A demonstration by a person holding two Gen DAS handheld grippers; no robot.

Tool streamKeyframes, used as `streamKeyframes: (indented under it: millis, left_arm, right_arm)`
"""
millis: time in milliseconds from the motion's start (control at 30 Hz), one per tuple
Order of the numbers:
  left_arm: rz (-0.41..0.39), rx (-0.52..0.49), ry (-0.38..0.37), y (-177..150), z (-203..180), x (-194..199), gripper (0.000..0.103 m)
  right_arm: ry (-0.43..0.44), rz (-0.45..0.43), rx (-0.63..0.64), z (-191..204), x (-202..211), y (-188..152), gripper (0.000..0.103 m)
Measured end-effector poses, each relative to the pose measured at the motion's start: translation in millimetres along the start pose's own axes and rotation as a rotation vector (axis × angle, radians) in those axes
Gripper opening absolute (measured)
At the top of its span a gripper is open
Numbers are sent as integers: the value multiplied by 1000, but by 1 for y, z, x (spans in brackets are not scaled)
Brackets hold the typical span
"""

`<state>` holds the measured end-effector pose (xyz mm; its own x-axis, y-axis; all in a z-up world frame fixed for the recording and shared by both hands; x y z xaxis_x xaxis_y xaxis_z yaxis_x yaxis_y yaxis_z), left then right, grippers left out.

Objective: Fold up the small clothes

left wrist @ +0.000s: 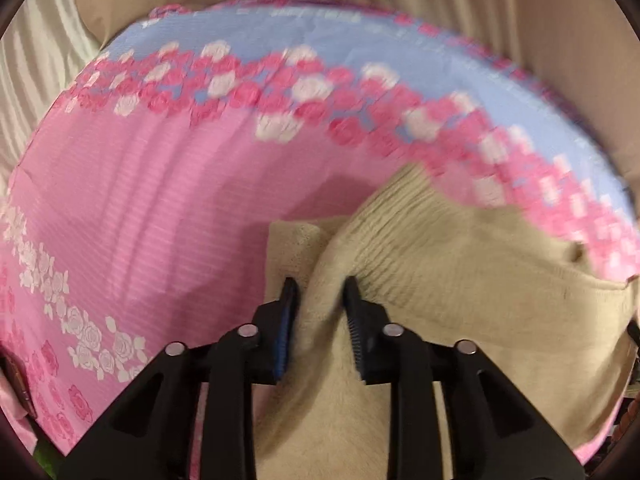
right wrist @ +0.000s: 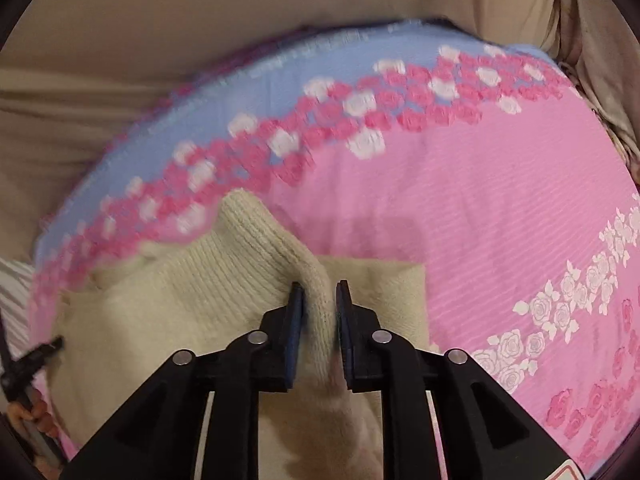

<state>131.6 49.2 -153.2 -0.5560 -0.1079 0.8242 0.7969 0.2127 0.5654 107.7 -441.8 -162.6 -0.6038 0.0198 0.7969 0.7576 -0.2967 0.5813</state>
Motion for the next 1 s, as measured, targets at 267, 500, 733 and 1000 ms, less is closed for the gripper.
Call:
streamKeyframes:
  millis: [267,500,733,1000]
  left_arm:
    - [-122,-28,26,22,0,54,47]
    - [-16,-128,15,-6,-33,17,54]
    - [-23,-121,5,-10,-36,35,54]
    - [-7,-124,-1,-23,-34,49,55]
  right_arm:
    - [39,-135,78,32,66,4,16]
    - [24,50,70,26,-1,-32,8]
    - [6,-12,123,34,38,-27,11]
    - [9,-27,81,37,61,-45,9]
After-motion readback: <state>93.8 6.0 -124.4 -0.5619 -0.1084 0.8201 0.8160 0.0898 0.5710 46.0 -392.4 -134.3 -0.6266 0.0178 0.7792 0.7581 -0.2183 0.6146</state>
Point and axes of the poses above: each gripper's, at about its wrist camera, not at the fingertips, and x roughly against the way its jaws point, z to its left, y to its top, the point moved 3 cm from there along -x, roughly the way its jaws point, and after that the axes turned 14 degrees about -z, right-handed, at the moved point
